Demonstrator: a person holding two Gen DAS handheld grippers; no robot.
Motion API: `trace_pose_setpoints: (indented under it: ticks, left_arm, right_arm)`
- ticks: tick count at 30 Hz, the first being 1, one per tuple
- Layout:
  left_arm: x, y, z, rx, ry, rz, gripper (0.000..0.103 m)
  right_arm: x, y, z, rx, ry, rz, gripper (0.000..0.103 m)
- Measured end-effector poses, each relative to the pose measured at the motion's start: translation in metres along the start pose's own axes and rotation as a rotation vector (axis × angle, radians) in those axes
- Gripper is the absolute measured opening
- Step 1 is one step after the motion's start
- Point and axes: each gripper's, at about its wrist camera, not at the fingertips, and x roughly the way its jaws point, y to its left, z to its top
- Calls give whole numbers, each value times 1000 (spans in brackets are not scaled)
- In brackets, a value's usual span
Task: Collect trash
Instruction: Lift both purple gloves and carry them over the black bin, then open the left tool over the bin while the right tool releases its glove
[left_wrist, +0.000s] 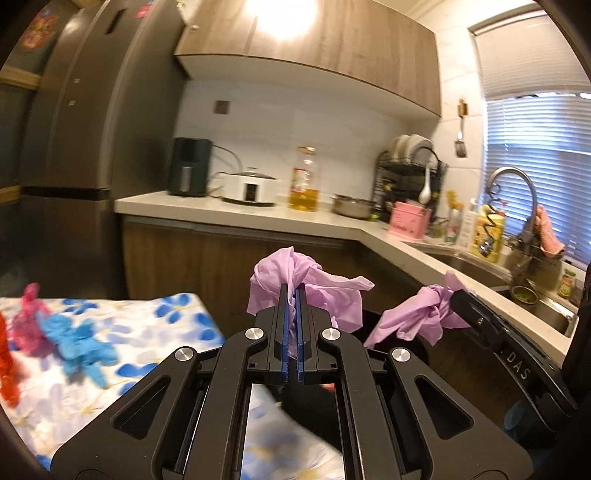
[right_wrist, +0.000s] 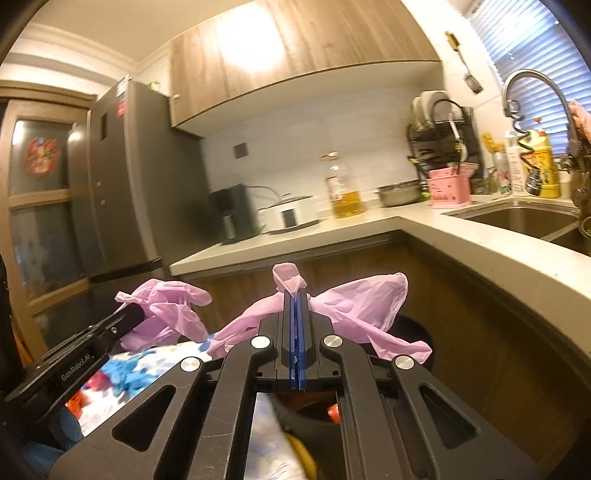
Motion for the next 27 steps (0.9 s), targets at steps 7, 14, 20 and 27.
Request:
trace_pose_setpoints:
  ticks: [7, 14, 20, 27]
  left_arm:
    - [39, -29, -7, 11, 43, -47, 2]
    - [60, -42, -13, 17, 71, -64, 2]
    - [75, -45, -17, 17, 94, -74, 2]
    - [87, -45, -18, 6, 116, -78, 3]
  right_arm:
    - [14, -25, 3, 19, 14, -26, 2]
    - [28, -35, 5, 11, 29, -32, 2]
    - [38, -37, 4, 10, 47, -32, 2]
    - [53, -41, 2, 10, 82, -31, 3]
